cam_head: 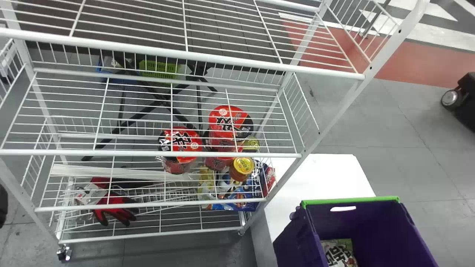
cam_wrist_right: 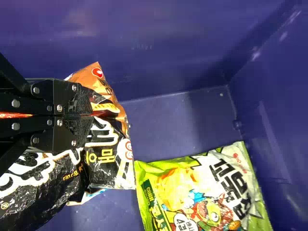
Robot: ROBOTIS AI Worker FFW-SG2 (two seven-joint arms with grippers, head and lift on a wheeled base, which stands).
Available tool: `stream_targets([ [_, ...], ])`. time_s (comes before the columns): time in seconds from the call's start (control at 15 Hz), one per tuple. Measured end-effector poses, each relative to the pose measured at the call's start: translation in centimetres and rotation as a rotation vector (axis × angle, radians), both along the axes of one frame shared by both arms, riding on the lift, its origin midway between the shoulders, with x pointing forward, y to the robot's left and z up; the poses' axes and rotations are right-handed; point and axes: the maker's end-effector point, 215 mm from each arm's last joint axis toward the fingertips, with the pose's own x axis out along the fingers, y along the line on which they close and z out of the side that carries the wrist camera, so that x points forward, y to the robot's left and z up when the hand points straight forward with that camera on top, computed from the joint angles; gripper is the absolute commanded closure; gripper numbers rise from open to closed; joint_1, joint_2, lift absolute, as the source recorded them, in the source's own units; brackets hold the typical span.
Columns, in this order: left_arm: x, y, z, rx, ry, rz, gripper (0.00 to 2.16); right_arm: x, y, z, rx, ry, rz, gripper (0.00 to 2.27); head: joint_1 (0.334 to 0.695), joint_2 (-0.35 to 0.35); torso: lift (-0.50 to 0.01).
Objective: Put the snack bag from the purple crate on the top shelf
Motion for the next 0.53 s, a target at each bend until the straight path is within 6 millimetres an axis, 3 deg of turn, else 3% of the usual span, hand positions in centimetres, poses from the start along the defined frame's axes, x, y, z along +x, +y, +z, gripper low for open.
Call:
stream_targets([
  [0.53, 0.18, -0.05, 0.02, -0.002, -0.002, 0.000, 0.12, 0.03, 0.04, 0.09, 0.005, -0.002, 0.002, 2.15, 0.695, -0.350, -0.263],
])
